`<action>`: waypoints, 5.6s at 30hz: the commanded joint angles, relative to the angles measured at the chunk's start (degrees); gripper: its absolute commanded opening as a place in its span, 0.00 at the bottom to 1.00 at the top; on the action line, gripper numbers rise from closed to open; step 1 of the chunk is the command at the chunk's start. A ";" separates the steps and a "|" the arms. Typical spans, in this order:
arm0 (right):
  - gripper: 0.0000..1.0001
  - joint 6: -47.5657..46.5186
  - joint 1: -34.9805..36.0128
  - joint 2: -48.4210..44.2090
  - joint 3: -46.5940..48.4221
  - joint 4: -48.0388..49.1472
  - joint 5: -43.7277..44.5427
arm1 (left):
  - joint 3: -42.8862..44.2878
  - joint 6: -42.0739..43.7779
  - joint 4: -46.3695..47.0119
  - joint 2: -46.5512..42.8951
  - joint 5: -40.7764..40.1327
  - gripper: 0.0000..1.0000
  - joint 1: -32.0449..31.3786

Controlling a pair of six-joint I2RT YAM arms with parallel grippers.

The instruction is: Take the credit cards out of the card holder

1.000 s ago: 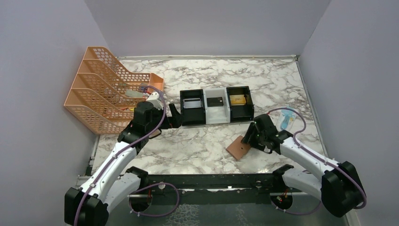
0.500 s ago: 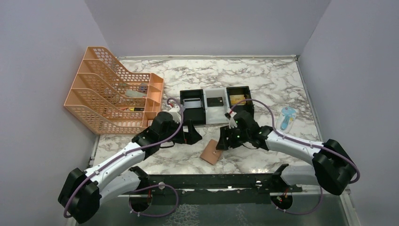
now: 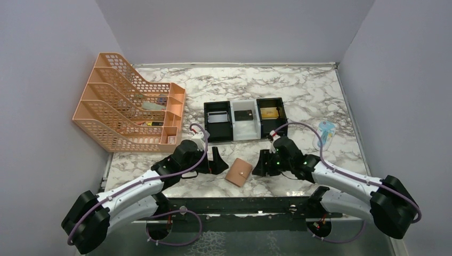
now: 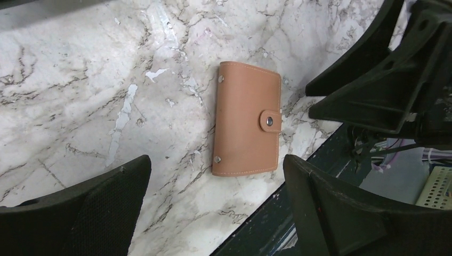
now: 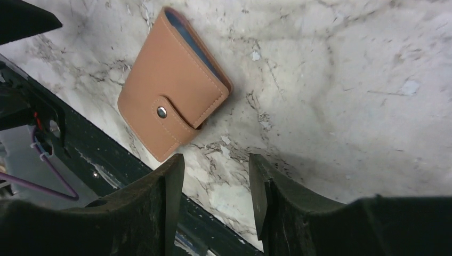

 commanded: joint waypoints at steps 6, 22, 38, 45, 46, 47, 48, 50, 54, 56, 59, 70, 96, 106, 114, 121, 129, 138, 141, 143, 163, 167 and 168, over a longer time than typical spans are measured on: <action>0.46 9.83 5.94 11.63 3.48 8.21 2.33 | -0.10 1.90 3.72 1.50 1.51 0.96 -0.44; 0.44 0.67 6.39 29.21 20.34 0.20 9.76 | -2.26 0.26 8.84 6.92 0.99 0.89 -0.43; 0.43 0.12 14.42 22.26 26.80 -14.58 21.78 | -5.13 -2.94 7.78 4.73 -2.38 0.69 -0.44; 0.39 2.39 19.99 26.09 31.25 -17.32 28.06 | -4.19 -3.87 6.52 4.69 -4.18 0.67 -0.44; 0.39 2.27 20.21 26.81 31.75 -17.53 28.27 | -4.20 -3.93 6.27 4.32 -4.46 0.67 -0.47; 0.38 2.16 20.27 27.59 32.43 -17.86 28.30 | -4.21 -3.89 6.01 4.05 -4.61 0.67 -0.44; 0.37 1.96 20.45 28.42 33.10 -18.25 28.39 | -4.14 -3.79 5.87 3.82 -4.67 0.67 -0.44; 0.36 1.94 20.94 29.82 34.54 -19.33 29.07 | -4.08 -3.56 5.60 3.55 -4.44 0.67 -0.39; 0.36 2.40 21.56 31.93 36.00 -20.62 30.49 | -4.09 -3.40 4.88 3.69 -4.45 0.67 -0.44; 0.36 2.40 21.65 32.85 36.38 -20.62 30.18 | -4.16 -3.48 4.78 3.57 -4.54 0.67 -0.43; 0.35 2.36 22.00 34.14 37.03 -20.78 30.20 | -4.50 -3.68 4.76 2.89 -4.50 0.67 -0.44; 0.35 3.26 22.25 39.00 37.12 -21.91 31.74 | -4.55 -3.29 4.25 1.53 -4.45 0.67 -0.44; 0.09 3.73 18.53 30.00 19.84 0.71 18.84 | 4.67 -0.24 3.99 17.28 -2.95 0.68 -4.28; 0.07 4.42 17.03 27.33 18.09 2.44 16.31 | 8.67 -0.63 -2.27 25.78 -9.60 0.59 -6.78; 0.07 4.82 15.42 22.67 17.34 -0.25 18.42 | 9.71 -0.99 -5.86 29.01 -15.32 0.47 -8.36; 0.07 5.26 14.92 20.24 16.51 -3.05 20.21 | 9.03 -1.22 -6.76 29.15 -16.91 0.45 -8.41; 0.19 8.40 14.88 18.20 16.64 -10.11 24.29 | 8.63 -0.98 -6.21 24.30 -15.96 0.48 -8.48; 0.26 10.02 14.92 18.78 17.38 -11.40 24.62 | 8.69 0.54 -5.62 22.93 -13.23 0.50 -8.52; 0.24 11.29 14.92 18.88 17.38 -11.25 24.45 | 8.56 0.54 -5.51 22.87 -12.94 0.50 -8.50; 0.23 12.40 14.92 17.59 15.94 -9.28 24.03 | 8.47 0.54 -5.48 22.62 -12.89 0.50 -8.49; 0.11 13.14 11.65 15.12 10.07 -0.01 16.19 | 7.75 0.10 -5.41 19.54 -12.94 0.51 -8.48; 0.06 12.53 11.66 14.24 10.06 -0.31 16.71 | 7.62 0.01 -5.47 18.45 -13.11 0.52 -8.53; 0.05 12.29 11.65 13.83 10.08 -0.45 16.83 | 7.58 -0.03 -5.51 18.05 -13.23 0.52 -8.52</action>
